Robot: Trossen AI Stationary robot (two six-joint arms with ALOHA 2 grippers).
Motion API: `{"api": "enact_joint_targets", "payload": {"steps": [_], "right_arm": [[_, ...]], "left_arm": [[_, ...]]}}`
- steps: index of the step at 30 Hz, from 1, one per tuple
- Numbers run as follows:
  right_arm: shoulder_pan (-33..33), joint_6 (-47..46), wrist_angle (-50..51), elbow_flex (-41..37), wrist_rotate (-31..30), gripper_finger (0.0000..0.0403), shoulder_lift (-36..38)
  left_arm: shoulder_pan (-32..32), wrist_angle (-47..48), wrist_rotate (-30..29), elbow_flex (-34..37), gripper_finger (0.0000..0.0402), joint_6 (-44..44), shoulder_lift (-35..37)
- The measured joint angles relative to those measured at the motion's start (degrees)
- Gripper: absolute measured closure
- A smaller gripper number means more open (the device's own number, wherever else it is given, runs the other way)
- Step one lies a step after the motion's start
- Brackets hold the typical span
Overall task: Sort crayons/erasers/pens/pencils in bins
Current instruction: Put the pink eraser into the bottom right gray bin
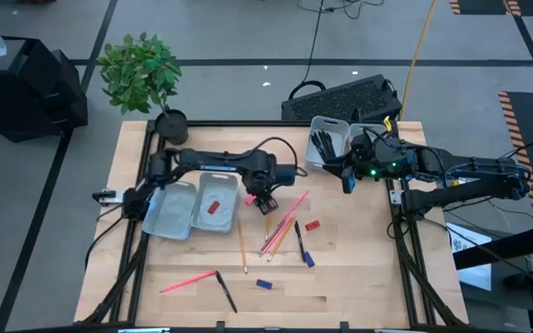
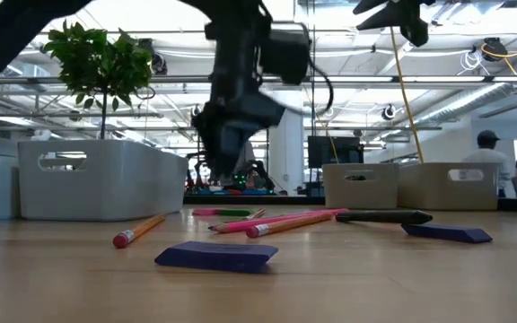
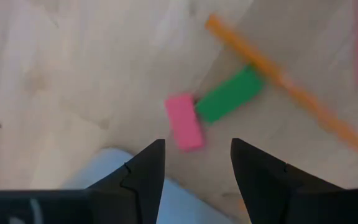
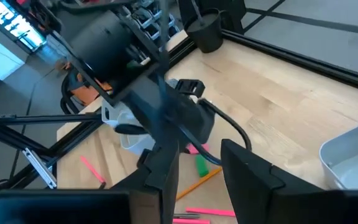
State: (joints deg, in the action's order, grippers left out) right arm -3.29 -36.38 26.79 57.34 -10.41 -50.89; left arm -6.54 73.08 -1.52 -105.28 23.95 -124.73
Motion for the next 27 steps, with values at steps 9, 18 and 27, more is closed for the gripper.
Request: {"api": "enact_joint_targets", "payload": {"steps": [9,18,27], "right_arm": [[0.0,-0.1,0.0,0.0,-4.6,0.0291,0.0],[0.0,-0.5,1.0,0.0,-4.6,0.0291,0.0],[0.0,-3.5,2.5,0.0,-3.6,0.0291,0.0]], "left_arm": [[-0.7,2.4,1.0,0.1,0.0215,-5.3,-5.5],[-0.7,1.7,0.5,0.0,0.0216,-3.9,-8.0],[-1.6,-0.7,3.2,0.1,0.0314,-3.9,-8.1]]}}
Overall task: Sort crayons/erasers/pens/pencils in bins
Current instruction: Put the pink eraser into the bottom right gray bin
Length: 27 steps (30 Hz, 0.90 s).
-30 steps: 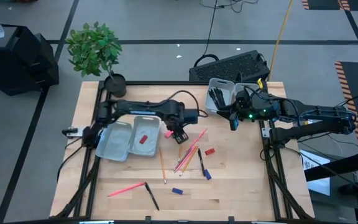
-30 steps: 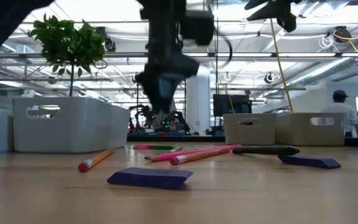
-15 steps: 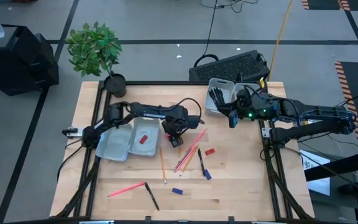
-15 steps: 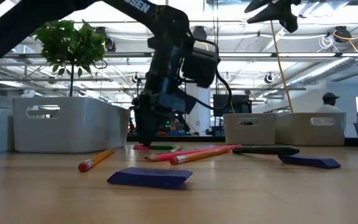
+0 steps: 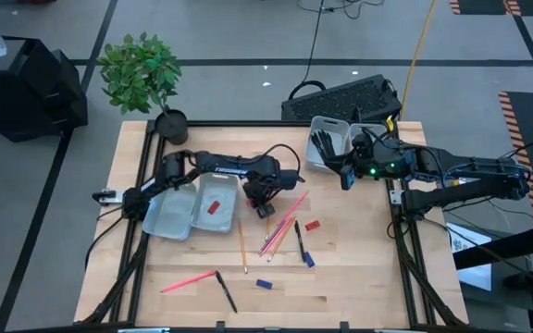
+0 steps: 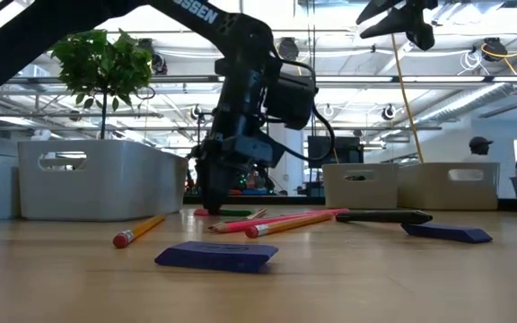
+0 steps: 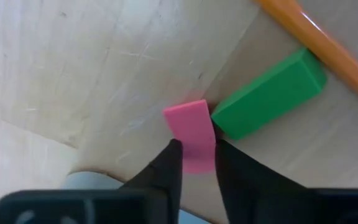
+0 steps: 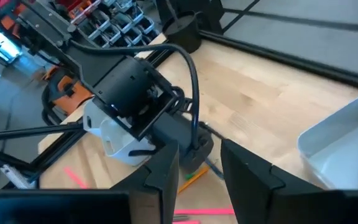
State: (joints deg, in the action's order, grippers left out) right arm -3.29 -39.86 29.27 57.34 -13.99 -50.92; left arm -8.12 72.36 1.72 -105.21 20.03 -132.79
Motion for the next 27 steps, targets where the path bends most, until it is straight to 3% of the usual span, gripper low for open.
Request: {"api": "enact_joint_targets", "payload": {"steps": [5,22,27], "right_arm": [[0.1,0.0,0.1,0.0,3.6,0.0291,0.0],[0.0,0.2,1.0,0.0,3.7,0.0291,0.0],[0.0,0.1,1.0,0.0,3.8,0.0291,0.0]], "left_arm": [[-0.9,-0.2,0.5,0.0,0.0344,-0.9,0.0],[-1.2,0.7,0.6,0.0,0.0322,2.5,2.8],[-1.8,-1.8,-1.2,0.0,0.0294,5.0,2.8]]}}
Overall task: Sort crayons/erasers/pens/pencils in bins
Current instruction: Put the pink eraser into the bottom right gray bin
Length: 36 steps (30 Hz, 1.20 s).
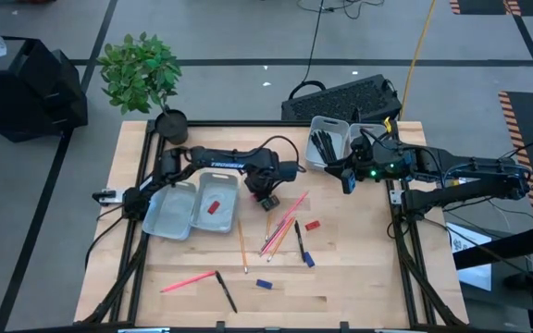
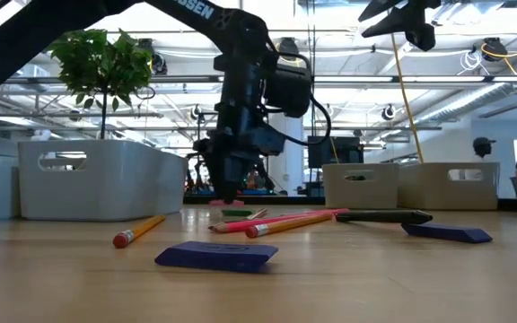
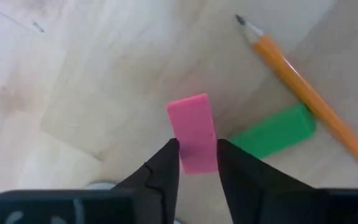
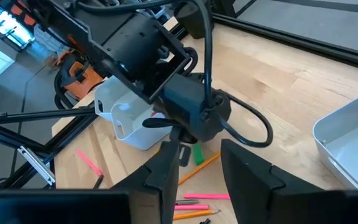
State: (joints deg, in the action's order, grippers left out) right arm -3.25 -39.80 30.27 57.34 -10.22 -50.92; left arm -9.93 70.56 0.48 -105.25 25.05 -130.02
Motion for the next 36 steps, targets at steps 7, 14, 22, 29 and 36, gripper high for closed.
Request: {"api": "enact_joint_targets", "payload": {"steps": [7,14,22,29,36], "right_arm": [[0.0,0.0,0.0,0.0,0.0,0.0291,0.0],[0.0,-0.1,0.0,0.0,1.8,0.0291,0.0],[0.0,-0.1,0.0,0.0,3.0,0.0291,0.0],[0.0,-1.4,-0.3,-1.7,3.0,0.0291,-0.1],[0.0,-4.7,-0.9,-6.4,3.0,0.0291,-0.1]], "left_arm": [[-1.2,-2.0,-0.6,2.0,0.0243,2.1,-0.5],[-1.5,-5.2,1.1,5.2,0.0232,4.7,0.0],[-1.6,-6.1,4.3,5.3,0.0261,5.9,-0.2],[-2.3,-7.1,6.6,5.4,0.0340,7.8,-0.3],[-2.9,-6.3,7.0,5.6,0.0342,6.7,3.6]]}}
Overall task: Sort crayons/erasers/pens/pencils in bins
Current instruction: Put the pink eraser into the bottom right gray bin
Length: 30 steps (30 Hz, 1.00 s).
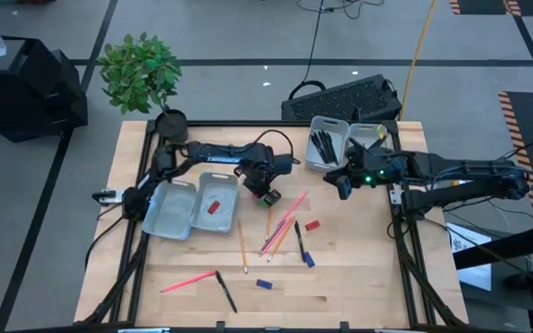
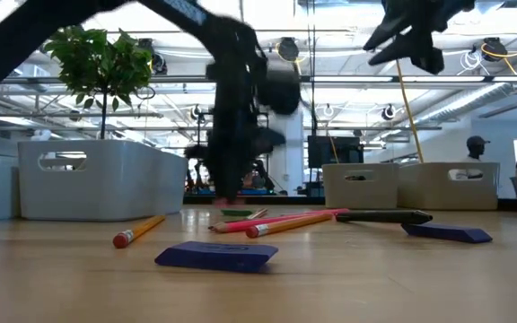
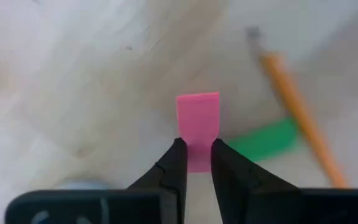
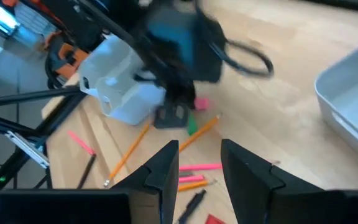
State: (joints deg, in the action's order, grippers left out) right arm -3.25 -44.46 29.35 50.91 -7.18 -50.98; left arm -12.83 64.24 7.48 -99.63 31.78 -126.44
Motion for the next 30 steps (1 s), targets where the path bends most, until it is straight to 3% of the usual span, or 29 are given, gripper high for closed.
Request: {"api": "enact_joint_targets", "payload": {"steps": [5,10,20,26,30], "right_arm": [[0.0,-0.3,-6.0,-2.2,0.0,0.0303,-0.1],[0.0,5.8,-14.4,-3.3,0.0,0.0312,-0.2],[0.0,18.5,-22.7,-3.6,-0.2,0.0299,-0.2],[0.0,21.4,-29.3,-3.6,-0.2,0.0309,-1.0],[0.0,21.3,-29.1,-3.6,-0.2,0.0309,-1.6]], "left_arm": [[0.8,3.2,-0.4,-0.3,0.0347,1.3,7.7],[4.6,7.3,-1.2,-0.3,0.0346,3.0,16.5],[14.4,21.7,-9.1,0.9,0.0346,11.0,26.3],[16.1,19.7,-9.2,14.3,0.0346,17.4,30.2],[14.4,11.9,-9.0,25.6,0.0346,20.4,32.2]]}}
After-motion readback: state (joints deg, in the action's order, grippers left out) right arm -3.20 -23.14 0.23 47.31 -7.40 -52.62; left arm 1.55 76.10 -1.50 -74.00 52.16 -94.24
